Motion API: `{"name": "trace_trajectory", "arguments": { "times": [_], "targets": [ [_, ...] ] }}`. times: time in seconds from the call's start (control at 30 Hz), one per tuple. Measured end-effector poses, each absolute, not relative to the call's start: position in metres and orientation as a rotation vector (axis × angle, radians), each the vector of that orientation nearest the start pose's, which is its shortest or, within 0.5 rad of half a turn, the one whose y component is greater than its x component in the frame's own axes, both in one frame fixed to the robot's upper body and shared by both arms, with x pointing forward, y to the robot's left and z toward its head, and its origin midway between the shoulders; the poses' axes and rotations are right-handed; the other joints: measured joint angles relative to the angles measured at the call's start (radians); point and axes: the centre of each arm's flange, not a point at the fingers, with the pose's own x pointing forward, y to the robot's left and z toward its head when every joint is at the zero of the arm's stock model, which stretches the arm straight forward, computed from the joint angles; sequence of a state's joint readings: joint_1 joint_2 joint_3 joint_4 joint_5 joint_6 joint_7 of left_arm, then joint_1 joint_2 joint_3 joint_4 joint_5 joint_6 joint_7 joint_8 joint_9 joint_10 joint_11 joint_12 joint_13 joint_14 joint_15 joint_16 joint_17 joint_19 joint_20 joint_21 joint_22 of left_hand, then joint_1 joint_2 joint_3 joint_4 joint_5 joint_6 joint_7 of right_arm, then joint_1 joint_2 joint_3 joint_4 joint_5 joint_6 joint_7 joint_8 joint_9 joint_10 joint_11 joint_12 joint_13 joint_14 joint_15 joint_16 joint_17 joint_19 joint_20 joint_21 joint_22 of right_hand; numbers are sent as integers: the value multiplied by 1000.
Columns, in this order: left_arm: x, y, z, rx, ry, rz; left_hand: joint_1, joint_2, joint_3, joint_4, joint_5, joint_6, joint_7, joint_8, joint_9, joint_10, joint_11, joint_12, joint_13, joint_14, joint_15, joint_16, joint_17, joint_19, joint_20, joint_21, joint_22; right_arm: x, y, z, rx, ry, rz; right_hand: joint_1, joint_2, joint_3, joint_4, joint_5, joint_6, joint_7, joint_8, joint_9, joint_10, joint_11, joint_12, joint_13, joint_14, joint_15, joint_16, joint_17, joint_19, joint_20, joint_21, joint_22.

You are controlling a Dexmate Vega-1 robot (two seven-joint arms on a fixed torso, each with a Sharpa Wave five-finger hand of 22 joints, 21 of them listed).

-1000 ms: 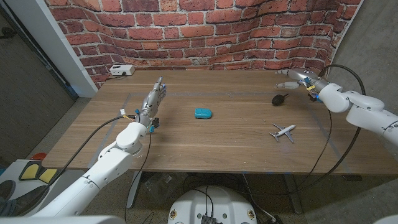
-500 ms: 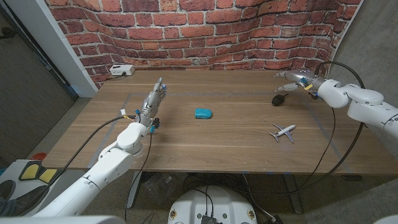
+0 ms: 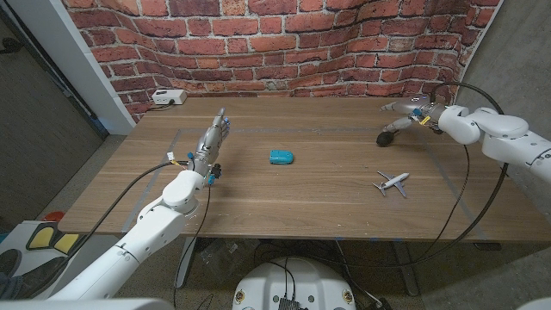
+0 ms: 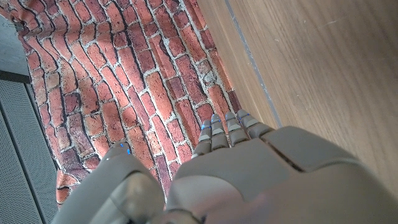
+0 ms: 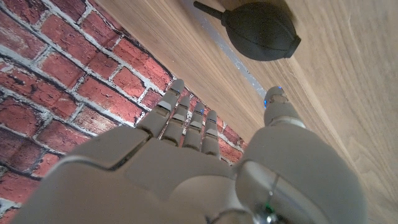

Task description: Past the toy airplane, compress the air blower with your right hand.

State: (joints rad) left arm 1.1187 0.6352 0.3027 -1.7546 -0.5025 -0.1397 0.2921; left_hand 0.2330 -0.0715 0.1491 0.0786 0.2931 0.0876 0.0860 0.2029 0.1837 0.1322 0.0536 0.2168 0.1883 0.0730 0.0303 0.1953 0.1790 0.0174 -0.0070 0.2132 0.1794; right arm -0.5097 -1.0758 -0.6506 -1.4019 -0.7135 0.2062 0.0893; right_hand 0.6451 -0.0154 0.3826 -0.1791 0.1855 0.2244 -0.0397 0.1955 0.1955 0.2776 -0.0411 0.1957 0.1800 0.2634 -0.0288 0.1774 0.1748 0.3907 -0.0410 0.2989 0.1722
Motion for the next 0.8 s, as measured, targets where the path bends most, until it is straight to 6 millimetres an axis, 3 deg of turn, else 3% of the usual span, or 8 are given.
{"name": "trace_trajectory", "arguments": {
  "times": [0.8],
  "targets": [
    [573,275,-52,58,-571,-40,0,0,-4,4,0,0,0,0,0,0,0,0,0,5,6,0,0,0,0,0,0,630,-402,77,-2122,-416,13,70,-6,24,-7,11,-24,-9,0,0,-25,-12,-4,0,0,0,0,0,16,-2,-9,0]
  ]
}}
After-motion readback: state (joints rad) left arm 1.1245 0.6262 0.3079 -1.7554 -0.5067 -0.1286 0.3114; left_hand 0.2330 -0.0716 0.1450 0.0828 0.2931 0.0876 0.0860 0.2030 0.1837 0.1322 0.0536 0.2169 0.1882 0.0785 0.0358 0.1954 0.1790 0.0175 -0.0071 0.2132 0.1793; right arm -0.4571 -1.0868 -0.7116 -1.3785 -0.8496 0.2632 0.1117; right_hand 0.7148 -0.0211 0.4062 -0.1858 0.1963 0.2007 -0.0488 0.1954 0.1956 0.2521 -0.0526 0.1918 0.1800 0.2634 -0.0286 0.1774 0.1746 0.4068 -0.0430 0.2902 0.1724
